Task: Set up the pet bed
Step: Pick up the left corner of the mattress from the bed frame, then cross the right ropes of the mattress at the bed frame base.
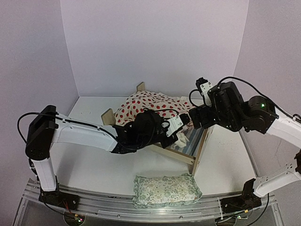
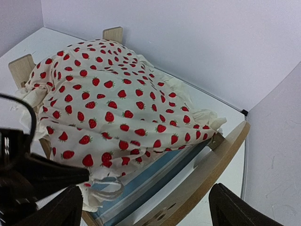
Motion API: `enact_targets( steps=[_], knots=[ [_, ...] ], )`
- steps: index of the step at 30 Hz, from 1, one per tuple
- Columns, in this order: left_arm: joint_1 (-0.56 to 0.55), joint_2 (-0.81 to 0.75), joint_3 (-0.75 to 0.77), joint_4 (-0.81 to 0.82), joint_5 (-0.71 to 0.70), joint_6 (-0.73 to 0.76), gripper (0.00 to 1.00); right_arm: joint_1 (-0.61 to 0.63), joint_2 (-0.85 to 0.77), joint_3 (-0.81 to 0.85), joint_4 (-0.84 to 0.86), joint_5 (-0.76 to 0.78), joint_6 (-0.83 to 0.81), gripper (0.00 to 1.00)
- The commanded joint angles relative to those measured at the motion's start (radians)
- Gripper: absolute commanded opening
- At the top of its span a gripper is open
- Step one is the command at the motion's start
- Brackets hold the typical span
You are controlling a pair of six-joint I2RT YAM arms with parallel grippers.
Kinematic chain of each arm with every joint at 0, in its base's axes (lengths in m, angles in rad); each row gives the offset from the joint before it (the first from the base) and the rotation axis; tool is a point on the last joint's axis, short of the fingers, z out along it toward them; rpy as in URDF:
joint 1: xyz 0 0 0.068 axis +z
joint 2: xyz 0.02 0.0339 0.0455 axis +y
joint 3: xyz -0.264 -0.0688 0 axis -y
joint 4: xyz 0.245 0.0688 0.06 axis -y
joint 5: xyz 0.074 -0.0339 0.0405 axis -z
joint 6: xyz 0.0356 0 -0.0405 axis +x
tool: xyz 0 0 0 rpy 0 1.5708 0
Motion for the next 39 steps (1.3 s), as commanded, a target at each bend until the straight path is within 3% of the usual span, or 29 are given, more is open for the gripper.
enact_targets(
  steps=[1,7,18,31,39],
  knots=[
    [0.041,-0.117,-0.030,-0.003,0.097,-0.116,0.00,-0.002,-0.020,0.029,-0.032,-0.096,-0.096,0.90],
    [0.052,-0.167,-0.008,-0.047,0.238,-0.154,0.00,-0.002,-0.068,-0.029,-0.061,-0.186,-0.135,0.76],
    [0.062,-0.198,0.033,-0.083,0.334,-0.236,0.00,-0.002,-0.083,-0.117,-0.089,-0.259,-0.148,0.48],
    [0.114,-0.289,0.016,-0.106,0.421,-0.261,0.00,-0.002,0.093,-0.105,-0.040,-0.264,-0.199,0.50],
    [0.137,-0.318,0.017,-0.109,0.467,-0.287,0.00,-0.010,0.090,-0.181,0.153,-0.356,-0.253,0.51]
  ],
)
